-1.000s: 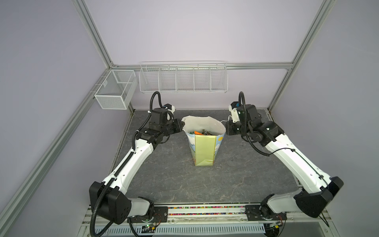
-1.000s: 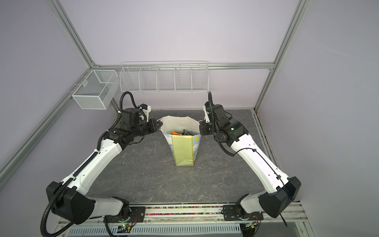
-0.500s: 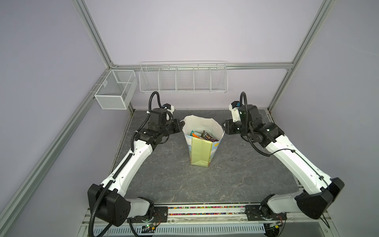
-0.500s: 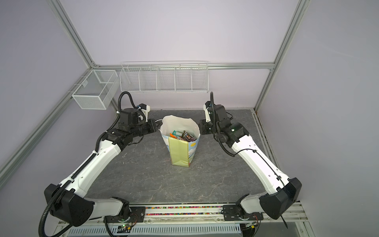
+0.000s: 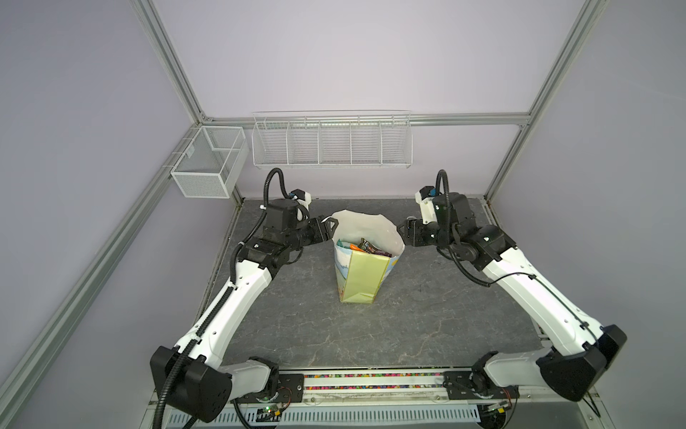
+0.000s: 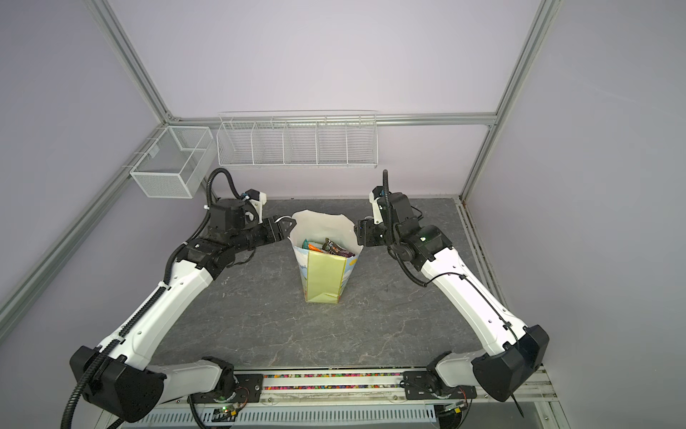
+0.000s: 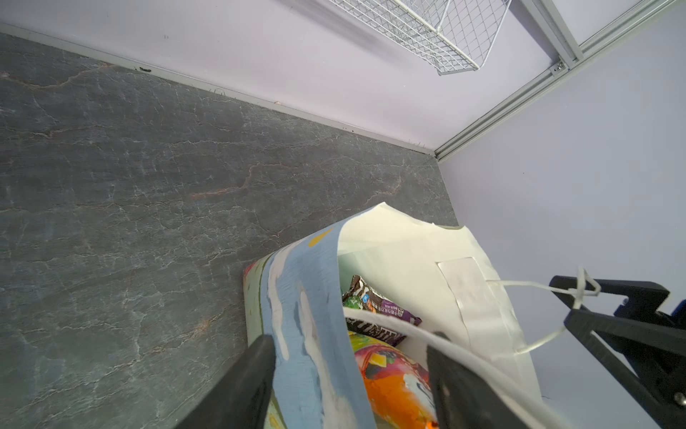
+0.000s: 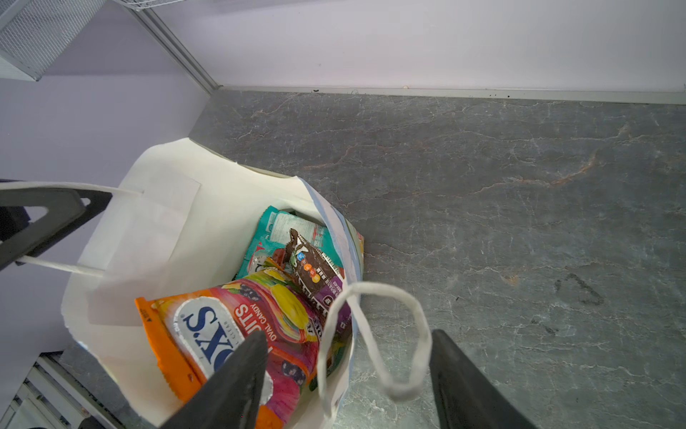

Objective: Place the snacks into the paper bag
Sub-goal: Place the paper bag at the center of the table.

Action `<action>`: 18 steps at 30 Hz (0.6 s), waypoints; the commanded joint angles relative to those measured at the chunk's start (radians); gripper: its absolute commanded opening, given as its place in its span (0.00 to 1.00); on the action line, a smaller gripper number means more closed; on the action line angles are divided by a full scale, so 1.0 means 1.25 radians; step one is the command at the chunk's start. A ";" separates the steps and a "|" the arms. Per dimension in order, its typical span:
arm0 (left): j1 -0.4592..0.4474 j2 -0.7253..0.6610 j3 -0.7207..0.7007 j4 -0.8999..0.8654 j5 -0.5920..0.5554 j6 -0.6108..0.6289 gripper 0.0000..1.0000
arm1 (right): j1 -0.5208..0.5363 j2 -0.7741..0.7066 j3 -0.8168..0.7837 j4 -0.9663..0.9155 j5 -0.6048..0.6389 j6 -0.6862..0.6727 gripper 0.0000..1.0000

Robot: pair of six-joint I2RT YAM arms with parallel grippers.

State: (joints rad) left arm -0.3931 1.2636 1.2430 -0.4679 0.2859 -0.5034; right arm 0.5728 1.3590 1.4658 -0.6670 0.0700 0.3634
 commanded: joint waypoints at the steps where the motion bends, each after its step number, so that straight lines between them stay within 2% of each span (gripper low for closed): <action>1: 0.002 -0.036 0.011 0.025 -0.009 -0.004 0.73 | -0.003 -0.021 -0.005 0.008 -0.014 -0.003 0.76; 6: 0.002 -0.037 0.012 0.021 -0.010 -0.001 0.79 | -0.003 -0.022 -0.002 0.007 -0.024 -0.003 0.77; 14: 0.003 -0.029 0.009 0.022 -0.007 -0.007 0.80 | -0.004 -0.009 -0.003 0.015 -0.062 -0.001 0.75; 18: 0.003 -0.032 0.010 0.026 0.000 -0.004 0.91 | -0.003 0.005 -0.003 0.026 -0.086 -0.002 0.74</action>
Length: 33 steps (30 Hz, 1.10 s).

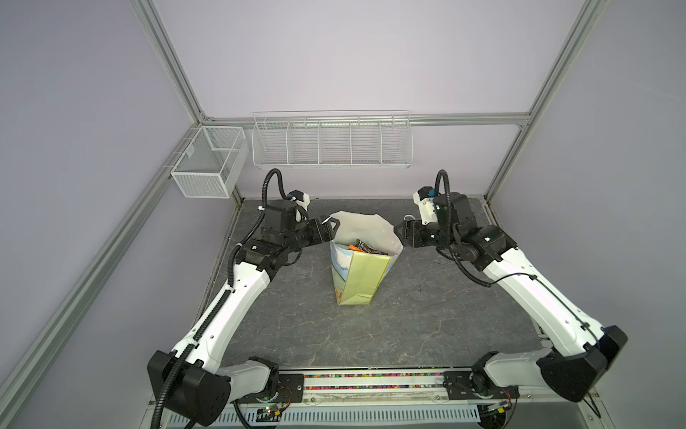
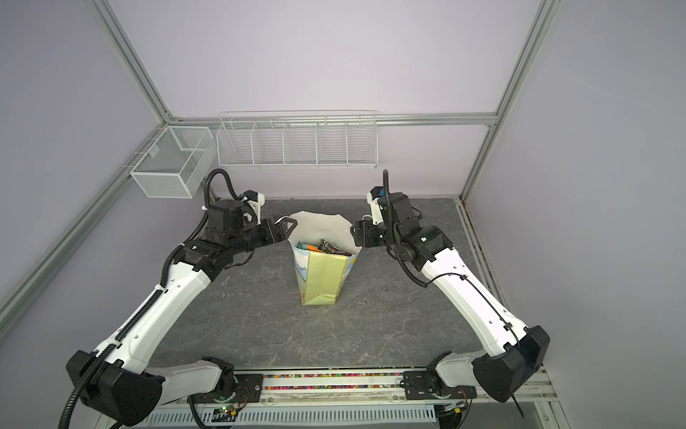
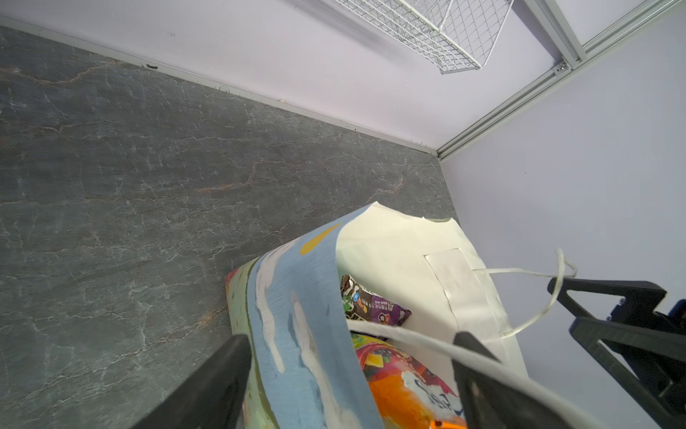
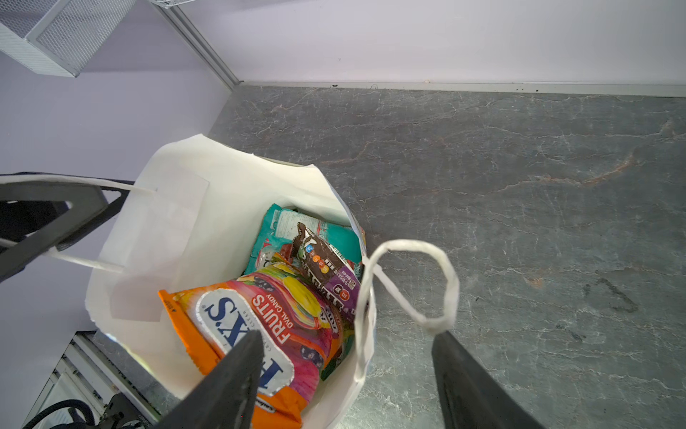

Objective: Place the snacks into the paper bag
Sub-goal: Place the paper bag at the center of the table.

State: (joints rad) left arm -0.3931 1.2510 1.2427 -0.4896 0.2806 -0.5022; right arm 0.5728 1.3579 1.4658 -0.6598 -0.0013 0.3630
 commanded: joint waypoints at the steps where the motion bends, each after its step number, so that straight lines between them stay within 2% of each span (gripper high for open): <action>1: 0.003 -0.020 0.010 0.044 0.005 -0.003 0.93 | -0.003 0.011 -0.002 0.022 -0.033 -0.002 0.74; 5: 0.002 -0.004 0.011 0.038 0.010 -0.001 0.99 | 0.004 0.030 -0.002 0.025 -0.064 0.007 0.69; 8: 0.002 0.003 0.008 0.049 0.021 -0.005 0.99 | 0.029 0.033 -0.015 0.046 -0.072 0.008 0.63; 15: 0.002 0.015 0.012 0.054 0.055 -0.005 0.99 | 0.071 0.044 -0.012 0.065 -0.063 0.006 0.27; 17: 0.002 0.019 0.013 0.037 0.046 -0.001 1.00 | 0.081 0.044 -0.011 0.073 -0.064 0.004 0.21; 21: 0.003 0.018 0.017 -0.025 -0.007 0.019 1.00 | 0.091 0.038 -0.006 0.073 -0.047 0.001 0.15; 25: 0.002 0.013 0.021 -0.069 -0.013 0.030 0.99 | 0.090 0.030 -0.008 0.071 -0.041 0.000 0.13; 33: 0.002 0.021 0.046 -0.226 -0.057 0.127 0.99 | 0.092 0.030 0.000 0.071 -0.031 -0.002 0.07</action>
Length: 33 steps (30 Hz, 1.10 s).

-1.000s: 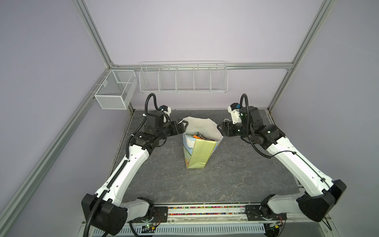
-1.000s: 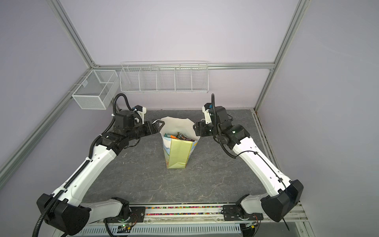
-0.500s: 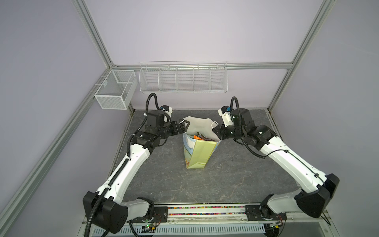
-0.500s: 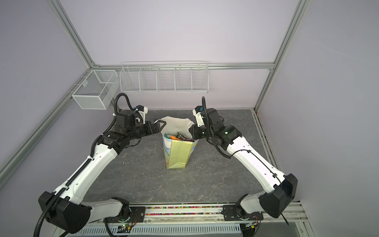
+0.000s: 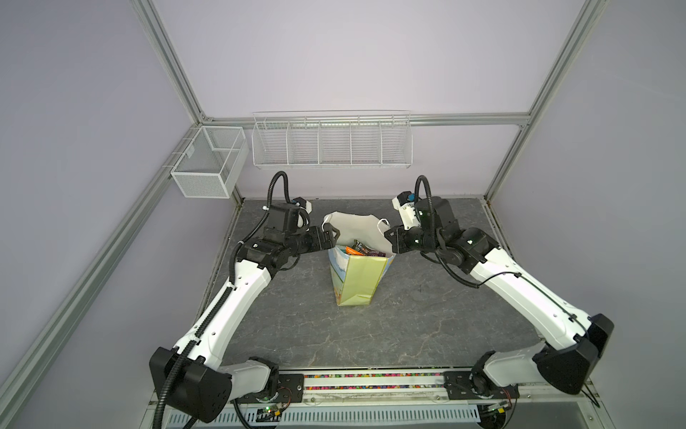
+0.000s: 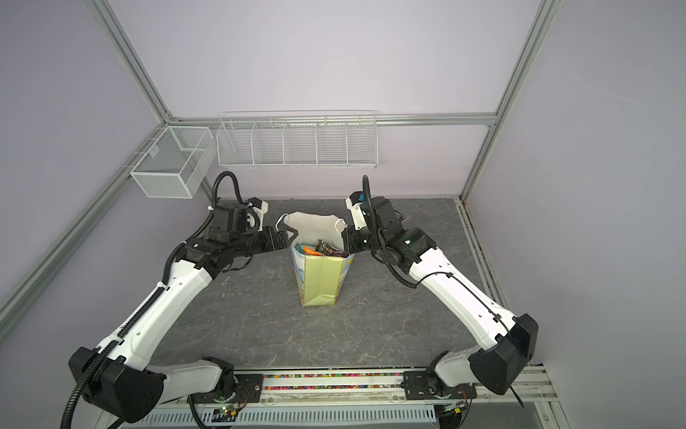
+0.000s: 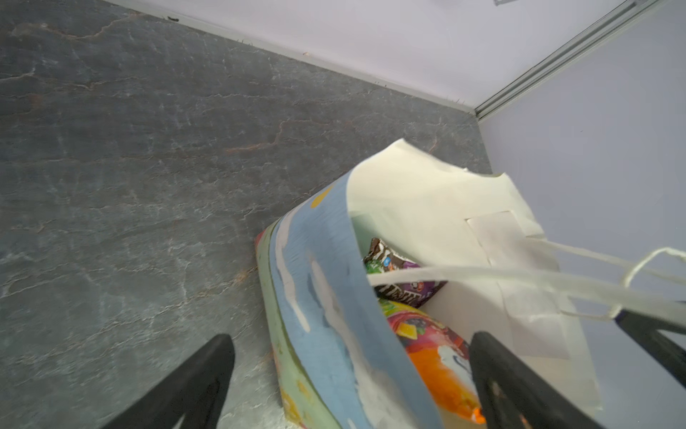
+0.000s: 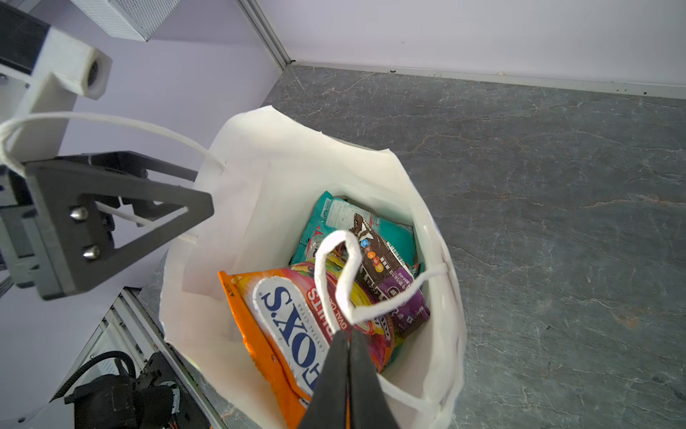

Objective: Place the snacks into the paper bag
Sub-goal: Place the paper bag at the center of the table, then reset both arms

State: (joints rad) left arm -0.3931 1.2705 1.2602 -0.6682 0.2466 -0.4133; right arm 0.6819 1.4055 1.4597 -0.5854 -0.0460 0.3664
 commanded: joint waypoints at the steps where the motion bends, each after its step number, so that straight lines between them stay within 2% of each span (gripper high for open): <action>1: 0.003 0.010 0.036 -0.092 -0.022 0.060 0.99 | 0.005 -0.006 0.007 0.012 0.000 -0.003 0.07; 7: 0.003 -0.020 0.020 -0.049 0.047 0.054 0.99 | 0.015 0.001 0.014 0.010 0.004 -0.002 0.07; 8: 0.002 -0.026 0.022 -0.049 0.050 0.053 0.99 | 0.014 0.001 0.015 0.007 0.007 -0.002 0.10; 11: 0.003 -0.032 0.038 -0.063 0.057 0.057 0.99 | 0.015 -0.005 0.014 0.003 0.018 -0.003 0.30; 14: 0.003 -0.045 0.048 -0.068 0.072 0.058 0.99 | 0.014 -0.015 0.014 -0.003 0.030 -0.009 0.59; 15: 0.003 -0.050 0.050 -0.069 0.076 0.059 0.99 | 0.015 -0.017 0.015 -0.005 0.033 -0.012 0.63; 21: 0.002 -0.070 0.066 -0.087 0.077 0.055 0.99 | 0.014 -0.020 0.020 -0.023 0.050 -0.019 0.67; 28: 0.002 -0.104 0.086 -0.103 0.078 0.051 0.99 | 0.013 -0.040 0.023 -0.036 0.058 -0.022 0.81; 33: 0.003 -0.140 0.075 -0.101 0.050 0.056 0.99 | 0.014 -0.054 0.034 -0.049 0.027 -0.039 0.85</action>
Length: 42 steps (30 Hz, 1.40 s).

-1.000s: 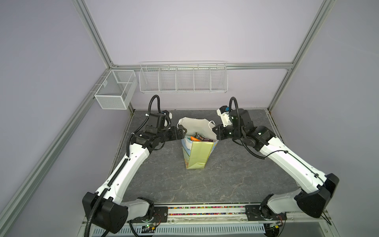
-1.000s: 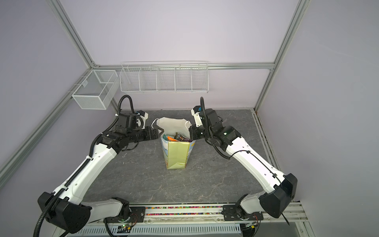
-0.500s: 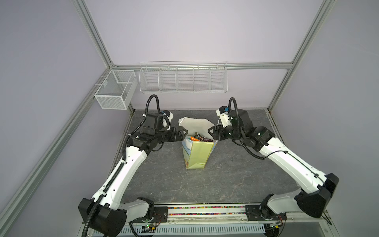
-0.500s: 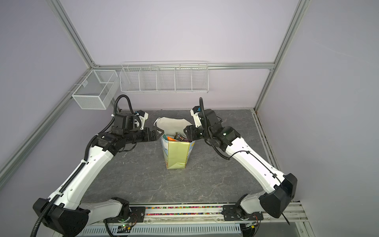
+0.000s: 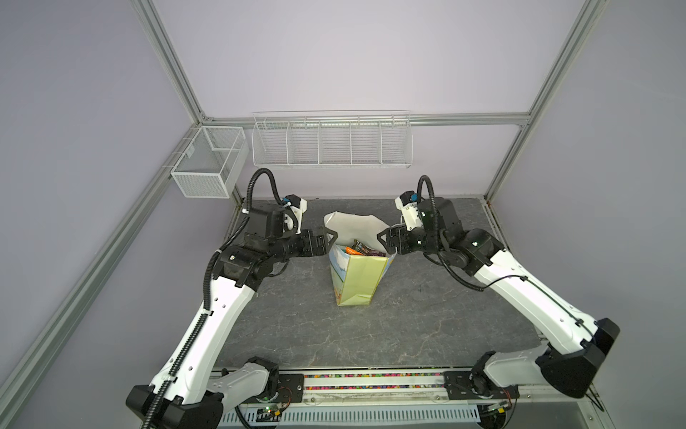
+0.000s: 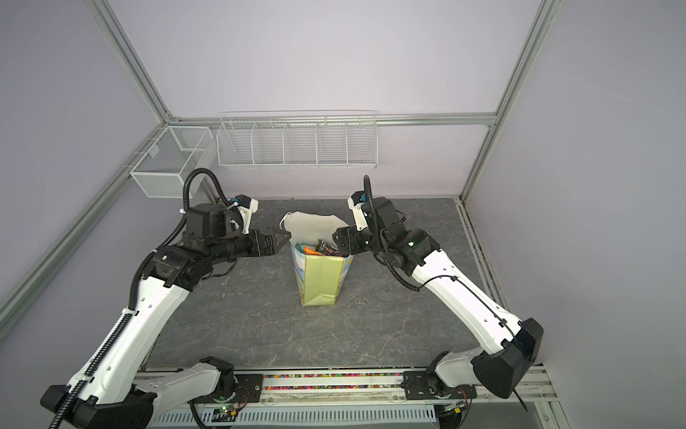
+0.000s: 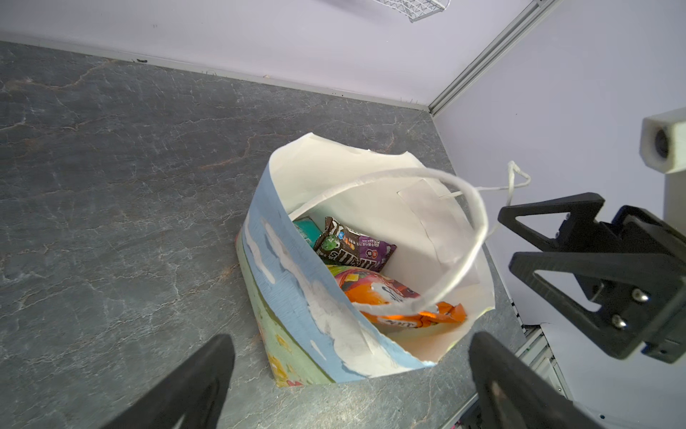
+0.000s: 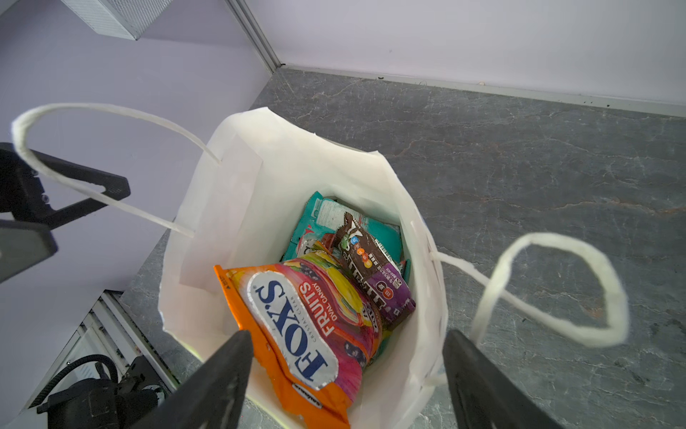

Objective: Place the snacks into the paper bag
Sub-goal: Reset both arms

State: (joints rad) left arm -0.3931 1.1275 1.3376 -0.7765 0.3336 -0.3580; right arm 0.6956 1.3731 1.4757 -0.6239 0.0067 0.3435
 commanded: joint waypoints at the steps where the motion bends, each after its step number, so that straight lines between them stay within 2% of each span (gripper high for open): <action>1: 0.003 -0.032 0.009 -0.013 -0.026 0.011 0.99 | 0.004 -0.033 0.021 -0.018 -0.021 -0.025 0.86; 7: 0.002 -0.078 -0.005 -0.006 -0.057 0.012 0.99 | 0.004 -0.071 0.015 -0.020 -0.030 -0.046 0.89; 13: 0.003 -0.129 -0.023 -0.010 -0.135 0.017 0.99 | 0.004 -0.134 -0.018 -0.007 -0.005 -0.068 0.89; 28: 0.003 -0.252 -0.131 0.044 -0.331 0.027 1.00 | 0.004 -0.333 -0.198 0.029 0.147 -0.123 0.90; 42: 0.003 -0.349 -0.255 0.125 -0.425 0.048 1.00 | 0.003 -0.457 -0.312 0.008 0.313 -0.152 0.91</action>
State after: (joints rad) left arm -0.3931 0.7086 1.0451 -0.6617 -0.1528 -0.3187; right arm 0.6956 0.8211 1.1107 -0.6117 0.3233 0.1822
